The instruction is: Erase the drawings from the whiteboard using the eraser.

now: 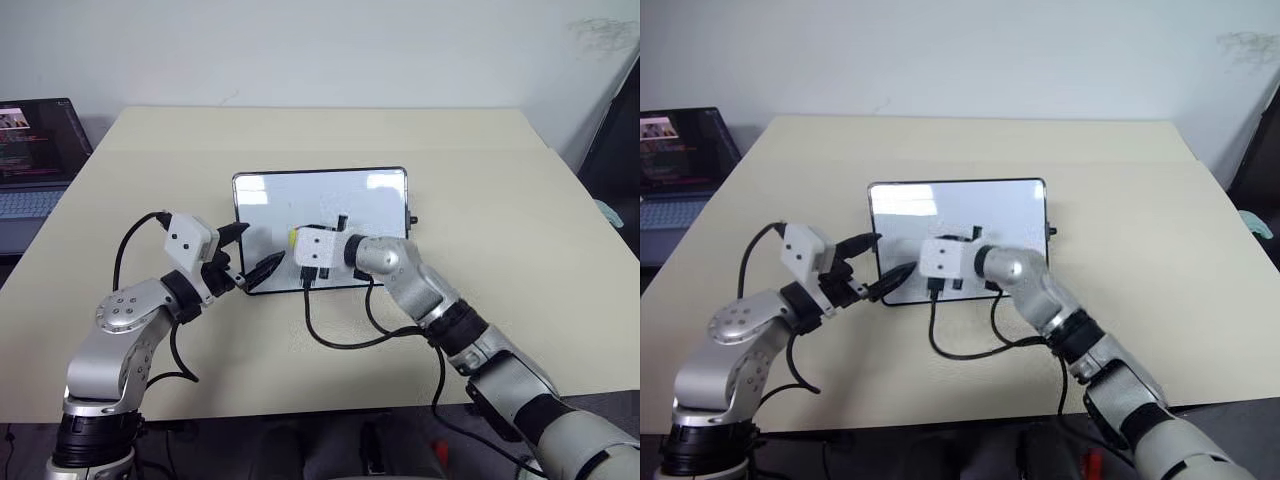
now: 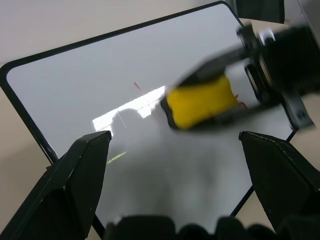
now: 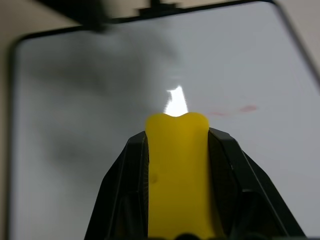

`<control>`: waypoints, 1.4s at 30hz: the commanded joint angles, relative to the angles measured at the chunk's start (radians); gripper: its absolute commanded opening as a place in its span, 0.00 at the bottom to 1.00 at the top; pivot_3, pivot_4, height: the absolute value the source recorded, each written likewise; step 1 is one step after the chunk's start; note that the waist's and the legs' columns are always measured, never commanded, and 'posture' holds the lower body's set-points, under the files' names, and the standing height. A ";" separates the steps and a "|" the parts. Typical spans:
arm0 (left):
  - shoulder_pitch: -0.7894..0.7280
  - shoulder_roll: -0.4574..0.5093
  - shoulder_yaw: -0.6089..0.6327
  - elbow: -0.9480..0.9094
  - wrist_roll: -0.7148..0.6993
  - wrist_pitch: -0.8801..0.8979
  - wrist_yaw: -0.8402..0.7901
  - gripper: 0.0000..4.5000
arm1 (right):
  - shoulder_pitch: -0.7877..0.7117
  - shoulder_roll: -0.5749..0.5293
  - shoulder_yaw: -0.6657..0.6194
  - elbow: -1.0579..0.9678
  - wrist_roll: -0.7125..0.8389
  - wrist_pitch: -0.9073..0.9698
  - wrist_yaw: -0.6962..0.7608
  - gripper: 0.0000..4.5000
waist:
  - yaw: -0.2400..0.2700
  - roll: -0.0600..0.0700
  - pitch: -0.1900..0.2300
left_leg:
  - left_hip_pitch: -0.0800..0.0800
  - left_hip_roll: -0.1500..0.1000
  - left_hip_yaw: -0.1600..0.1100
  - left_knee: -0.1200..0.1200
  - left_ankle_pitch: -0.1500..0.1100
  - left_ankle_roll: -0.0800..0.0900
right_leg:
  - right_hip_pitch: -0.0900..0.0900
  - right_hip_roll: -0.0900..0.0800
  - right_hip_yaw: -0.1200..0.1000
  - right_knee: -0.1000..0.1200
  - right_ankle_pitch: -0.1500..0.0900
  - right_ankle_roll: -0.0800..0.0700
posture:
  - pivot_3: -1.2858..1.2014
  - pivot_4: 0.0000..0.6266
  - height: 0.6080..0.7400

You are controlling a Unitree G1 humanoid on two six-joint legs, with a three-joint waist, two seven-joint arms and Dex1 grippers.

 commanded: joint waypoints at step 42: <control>-0.018 -0.003 0.002 -0.015 -0.008 -0.008 0.004 1.00 | -0.068 -0.005 -0.090 0.090 -0.021 -0.087 -0.145 0.29 | 0.002 0.000 0.000 | -0.005 0.000 0.000 0.000 0.000 0.000 | -0.005 -0.001 0.000 0.001 0.000 0.000 | 0.52 0.24 1.00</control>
